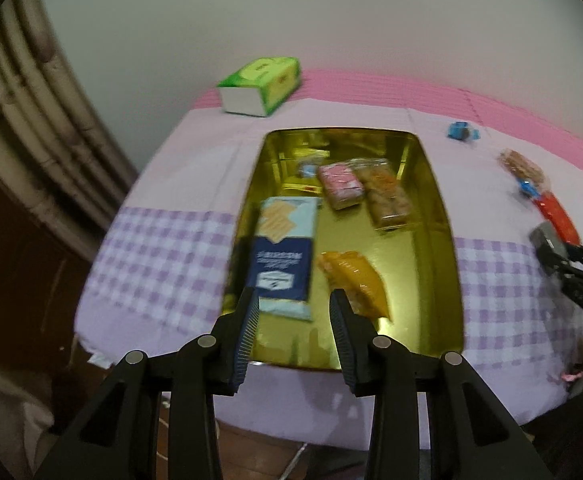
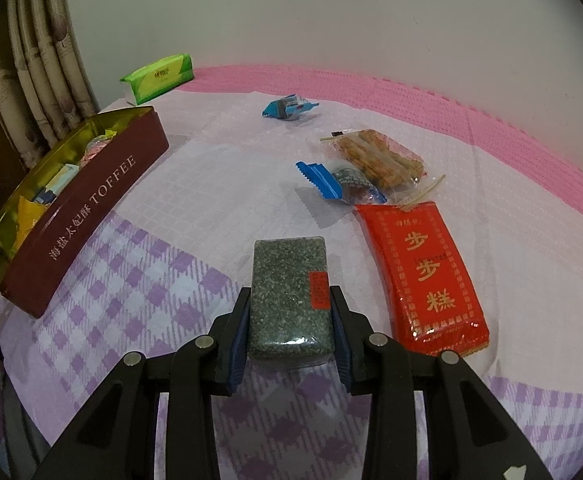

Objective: Organize snacks

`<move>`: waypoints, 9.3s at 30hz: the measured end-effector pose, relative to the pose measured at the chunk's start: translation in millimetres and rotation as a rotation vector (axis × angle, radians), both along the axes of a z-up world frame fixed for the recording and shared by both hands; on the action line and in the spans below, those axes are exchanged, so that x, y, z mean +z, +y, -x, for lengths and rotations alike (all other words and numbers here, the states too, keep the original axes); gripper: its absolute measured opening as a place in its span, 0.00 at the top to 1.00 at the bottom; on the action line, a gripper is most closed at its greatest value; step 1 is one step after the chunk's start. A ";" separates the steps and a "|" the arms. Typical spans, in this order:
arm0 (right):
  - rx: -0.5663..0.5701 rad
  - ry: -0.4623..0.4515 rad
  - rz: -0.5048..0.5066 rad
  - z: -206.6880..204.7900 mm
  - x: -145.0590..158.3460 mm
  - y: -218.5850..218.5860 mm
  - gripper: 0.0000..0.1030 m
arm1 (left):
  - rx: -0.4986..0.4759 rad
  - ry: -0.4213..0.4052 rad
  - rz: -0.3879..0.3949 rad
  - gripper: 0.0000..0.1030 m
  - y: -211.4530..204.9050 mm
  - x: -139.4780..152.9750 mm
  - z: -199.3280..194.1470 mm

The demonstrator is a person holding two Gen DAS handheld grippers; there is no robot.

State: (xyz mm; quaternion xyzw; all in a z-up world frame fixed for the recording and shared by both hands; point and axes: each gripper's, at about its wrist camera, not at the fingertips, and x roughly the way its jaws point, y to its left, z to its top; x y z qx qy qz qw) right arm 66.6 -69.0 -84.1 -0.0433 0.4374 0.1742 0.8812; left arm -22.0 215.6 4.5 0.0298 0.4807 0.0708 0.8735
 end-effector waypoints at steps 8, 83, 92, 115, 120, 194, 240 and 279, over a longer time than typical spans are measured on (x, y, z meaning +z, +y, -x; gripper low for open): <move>-0.032 0.035 -0.048 13.9 1.0 -1.7 0.68 | 0.017 -0.050 -0.049 0.49 4.6 3.5 6.7; 0.292 0.039 -0.095 -29.7 54.8 223.8 0.68 | 0.130 -0.036 -0.045 0.29 32.1 -2.1 -3.2; 0.301 0.050 -0.094 -33.6 51.8 231.6 0.68 | 0.130 -0.035 -0.047 0.28 32.8 -2.4 -3.4; 0.308 -0.036 -0.186 -15.2 86.4 222.0 0.67 | 0.126 -0.032 -0.065 0.27 31.8 -4.8 -3.5; 0.271 -0.084 -0.203 12.3 93.3 187.6 0.63 | 0.119 -0.034 -0.083 0.27 30.0 -4.9 -2.3; 0.027 -0.030 -0.017 -35.3 17.1 -80.2 0.18 | -0.470 0.059 0.269 0.69 -157.5 38.7 -82.7; -0.153 -0.005 -0.023 43.2 -0.7 -81.4 0.59 | -0.247 0.018 0.207 0.68 -37.1 -2.0 -45.9; -0.154 -0.031 -0.036 45.8 -2.2 -81.7 0.57 | -0.289 0.059 0.149 0.63 -48.3 -31.1 -46.1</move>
